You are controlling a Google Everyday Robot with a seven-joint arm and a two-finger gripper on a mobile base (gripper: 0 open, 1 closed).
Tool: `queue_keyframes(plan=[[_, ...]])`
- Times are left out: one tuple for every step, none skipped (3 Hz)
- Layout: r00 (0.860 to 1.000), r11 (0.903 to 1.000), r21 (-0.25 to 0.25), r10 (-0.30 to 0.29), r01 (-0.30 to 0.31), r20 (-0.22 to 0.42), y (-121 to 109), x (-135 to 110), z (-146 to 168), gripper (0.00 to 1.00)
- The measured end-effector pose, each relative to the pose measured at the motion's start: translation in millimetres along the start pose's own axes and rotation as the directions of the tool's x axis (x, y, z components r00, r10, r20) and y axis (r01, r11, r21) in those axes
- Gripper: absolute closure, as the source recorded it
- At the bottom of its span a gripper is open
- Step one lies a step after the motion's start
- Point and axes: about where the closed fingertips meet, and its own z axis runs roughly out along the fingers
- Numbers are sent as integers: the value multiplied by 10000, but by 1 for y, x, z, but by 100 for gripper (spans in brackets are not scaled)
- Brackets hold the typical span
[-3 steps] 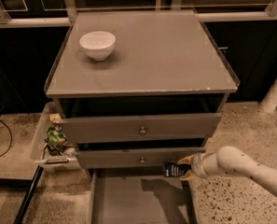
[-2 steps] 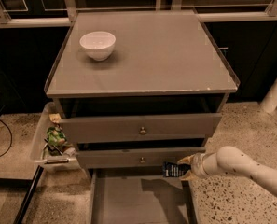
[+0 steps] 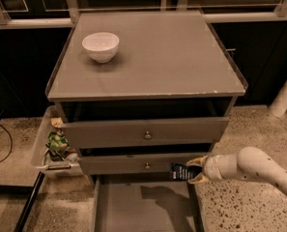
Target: Pick rxbar blueberry from bottom drawer and place on counter
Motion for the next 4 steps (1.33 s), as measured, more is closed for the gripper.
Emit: queue_keyframes(plan=[[9981, 9981, 261, -566, 560, 228, -10, -33, -39, 100], [9931, 9922, 420, -1170, 1171, -40, -23, -66, -76, 100], [9833, 9831, 660, -1656, 1707, -754, -46, -94, -119, 100], [9700, 9753, 829, -1910, 2049, -1501, -82, -117, -168, 100]])
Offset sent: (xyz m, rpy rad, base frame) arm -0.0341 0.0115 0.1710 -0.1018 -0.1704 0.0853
